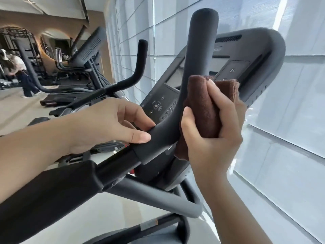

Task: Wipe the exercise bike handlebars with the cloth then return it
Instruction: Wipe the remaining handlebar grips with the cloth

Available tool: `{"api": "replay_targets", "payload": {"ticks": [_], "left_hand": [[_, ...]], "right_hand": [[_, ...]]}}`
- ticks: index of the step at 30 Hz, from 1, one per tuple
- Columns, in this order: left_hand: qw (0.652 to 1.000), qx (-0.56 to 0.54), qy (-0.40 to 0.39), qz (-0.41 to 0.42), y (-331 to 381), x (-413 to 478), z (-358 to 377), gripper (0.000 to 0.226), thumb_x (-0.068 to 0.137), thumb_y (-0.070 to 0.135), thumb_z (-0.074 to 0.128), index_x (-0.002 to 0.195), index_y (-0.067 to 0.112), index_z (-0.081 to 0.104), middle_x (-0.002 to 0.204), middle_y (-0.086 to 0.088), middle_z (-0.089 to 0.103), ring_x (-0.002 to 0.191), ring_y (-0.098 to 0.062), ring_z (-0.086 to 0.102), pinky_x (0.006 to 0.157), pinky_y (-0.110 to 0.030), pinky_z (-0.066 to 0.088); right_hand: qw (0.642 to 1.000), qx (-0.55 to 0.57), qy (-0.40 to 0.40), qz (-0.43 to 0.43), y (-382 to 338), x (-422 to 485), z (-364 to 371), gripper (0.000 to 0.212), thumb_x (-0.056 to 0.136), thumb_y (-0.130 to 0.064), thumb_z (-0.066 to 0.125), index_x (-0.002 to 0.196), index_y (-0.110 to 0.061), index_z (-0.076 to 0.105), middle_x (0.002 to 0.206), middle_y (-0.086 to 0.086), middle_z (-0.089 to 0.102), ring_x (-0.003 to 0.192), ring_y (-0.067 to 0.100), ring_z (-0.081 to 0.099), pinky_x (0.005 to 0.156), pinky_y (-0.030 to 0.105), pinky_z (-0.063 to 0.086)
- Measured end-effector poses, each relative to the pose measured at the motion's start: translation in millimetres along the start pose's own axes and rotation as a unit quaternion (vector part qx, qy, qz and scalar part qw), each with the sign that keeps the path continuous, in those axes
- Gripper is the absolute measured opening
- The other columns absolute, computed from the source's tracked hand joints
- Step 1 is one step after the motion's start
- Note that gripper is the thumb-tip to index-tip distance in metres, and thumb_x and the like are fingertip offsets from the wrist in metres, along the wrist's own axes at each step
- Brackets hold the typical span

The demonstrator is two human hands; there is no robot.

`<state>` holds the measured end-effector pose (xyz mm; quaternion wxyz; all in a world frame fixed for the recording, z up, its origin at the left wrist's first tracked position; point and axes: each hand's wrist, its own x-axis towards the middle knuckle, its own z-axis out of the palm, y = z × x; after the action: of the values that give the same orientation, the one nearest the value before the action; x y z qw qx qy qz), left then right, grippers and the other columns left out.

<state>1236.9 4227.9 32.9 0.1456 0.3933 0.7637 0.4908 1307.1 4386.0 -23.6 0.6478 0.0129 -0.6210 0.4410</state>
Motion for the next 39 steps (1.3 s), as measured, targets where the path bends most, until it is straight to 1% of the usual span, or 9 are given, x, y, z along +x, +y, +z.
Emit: {"api": "replay_targets", "payload": {"ticks": [3, 8, 12, 16, 20, 23, 26, 30, 39], "left_hand": [[0.998, 0.022, 0.053, -0.002, 4.0, -6.7, 10.0, 0.026, 0.051, 0.02, 0.088, 0.071, 0.021, 0.072, 0.074, -0.004, 0.072, 0.064, -0.018, 0.067, 0.059, -0.024, 0.054], [0.983, 0.083, 0.162, -0.021, 13.7, -12.9, 30.8, 0.023, 0.053, 0.028, 0.081, 0.072, 0.022, 0.069, 0.07, 0.0, 0.072, 0.059, -0.019, 0.068, 0.052, -0.025, 0.055], [0.942, 0.209, 0.261, -0.038, 23.5, -5.3, 47.4, 0.042, 0.042, 0.059, 0.072, 0.066, 0.027, 0.062, 0.065, 0.003, 0.07, 0.051, -0.011, 0.064, 0.047, -0.025, 0.051], [0.909, 0.257, 0.318, -0.082, 31.1, 0.0, 58.0, 0.048, 0.039, 0.068, 0.068, 0.058, 0.025, 0.058, 0.061, -0.001, 0.068, 0.044, -0.005, 0.056, 0.047, -0.027, 0.043], [0.87, 0.299, 0.367, -0.137, 38.3, 1.0, 69.4, 0.056, 0.039, 0.07, 0.065, 0.057, 0.018, 0.058, 0.059, 0.007, 0.066, 0.044, 0.0, 0.052, 0.052, -0.024, 0.041], [0.849, 0.319, 0.39, -0.162, 39.3, 3.4, 75.9, 0.052, 0.043, 0.068, 0.067, 0.056, 0.019, 0.058, 0.06, 0.004, 0.065, 0.051, -0.004, 0.055, 0.059, -0.029, 0.044], [0.85, 0.297, 0.403, -0.163, 38.3, 5.5, 75.4, 0.051, 0.044, 0.064, 0.075, 0.055, 0.017, 0.058, 0.062, -0.005, 0.064, 0.056, -0.013, 0.055, 0.064, -0.033, 0.043], [0.864, 0.257, 0.396, -0.173, 40.7, 5.6, 74.4, 0.06, 0.032, 0.073, 0.074, 0.052, 0.019, 0.058, 0.061, -0.009, 0.057, 0.059, -0.019, 0.05, 0.064, -0.034, 0.038], [0.855, 0.225, 0.435, -0.172, 42.2, 6.2, 85.3, 0.045, 0.042, 0.055, 0.084, 0.05, 0.02, 0.057, 0.061, -0.005, 0.058, 0.06, -0.016, 0.05, 0.066, -0.033, 0.038]], "right_hand": [[0.999, 0.025, -0.021, -0.007, 3.2, -0.2, -2.4, 0.049, 0.072, -0.016, 0.072, 0.118, -0.017, 0.058, 0.115, 0.007, 0.046, 0.11, -0.004, 0.045, 0.095, 0.009, 0.033], [0.994, 0.051, -0.087, -0.031, 13.2, 5.5, -10.6, 0.055, 0.071, -0.019, 0.074, 0.123, -0.014, 0.055, 0.119, 0.01, 0.042, 0.115, 0.009, 0.045, 0.1, 0.019, 0.036], [0.985, 0.112, -0.125, -0.046, 28.3, 16.0, -18.0, 0.049, 0.074, -0.014, 0.07, 0.121, -0.013, 0.057, 0.117, 0.012, 0.044, 0.114, 0.014, 0.046, 0.099, 0.015, 0.034], [0.972, 0.17, -0.156, -0.042, 34.9, 35.3, -20.3, 0.049, 0.073, -0.012, 0.071, 0.119, -0.013, 0.057, 0.115, 0.012, 0.046, 0.112, 0.006, 0.045, 0.098, 0.011, 0.031], [0.957, 0.24, -0.162, -0.026, 33.5, 88.9, -10.1, 0.046, 0.076, -0.013, 0.07, 0.12, -0.013, 0.057, 0.113, 0.014, 0.049, 0.103, -0.015, 0.041, 0.093, 0.004, 0.03], [0.936, 0.287, -0.201, -0.031, 33.8, 122.1, 1.8, 0.046, 0.078, -0.015, 0.067, 0.123, -0.013, 0.056, 0.116, 0.015, 0.053, 0.103, -0.014, 0.044, 0.092, 0.004, 0.032], [0.922, 0.321, -0.217, -0.015, 42.0, 109.2, 3.9, 0.048, 0.077, -0.014, 0.068, 0.124, -0.015, 0.056, 0.118, 0.015, 0.05, 0.113, 0.007, 0.047, 0.099, 0.01, 0.033], [0.915, 0.343, -0.21, 0.017, 56.7, 52.1, -8.0, 0.049, 0.073, -0.008, 0.071, 0.12, -0.015, 0.057, 0.118, 0.017, 0.048, 0.117, 0.018, 0.047, 0.102, 0.017, 0.034], [0.891, 0.405, -0.184, 0.087, 53.4, 91.1, -2.3, 0.047, 0.076, -0.015, 0.068, 0.121, -0.02, 0.055, 0.118, 0.013, 0.053, 0.115, 0.013, 0.051, 0.102, 0.025, 0.038]]}}
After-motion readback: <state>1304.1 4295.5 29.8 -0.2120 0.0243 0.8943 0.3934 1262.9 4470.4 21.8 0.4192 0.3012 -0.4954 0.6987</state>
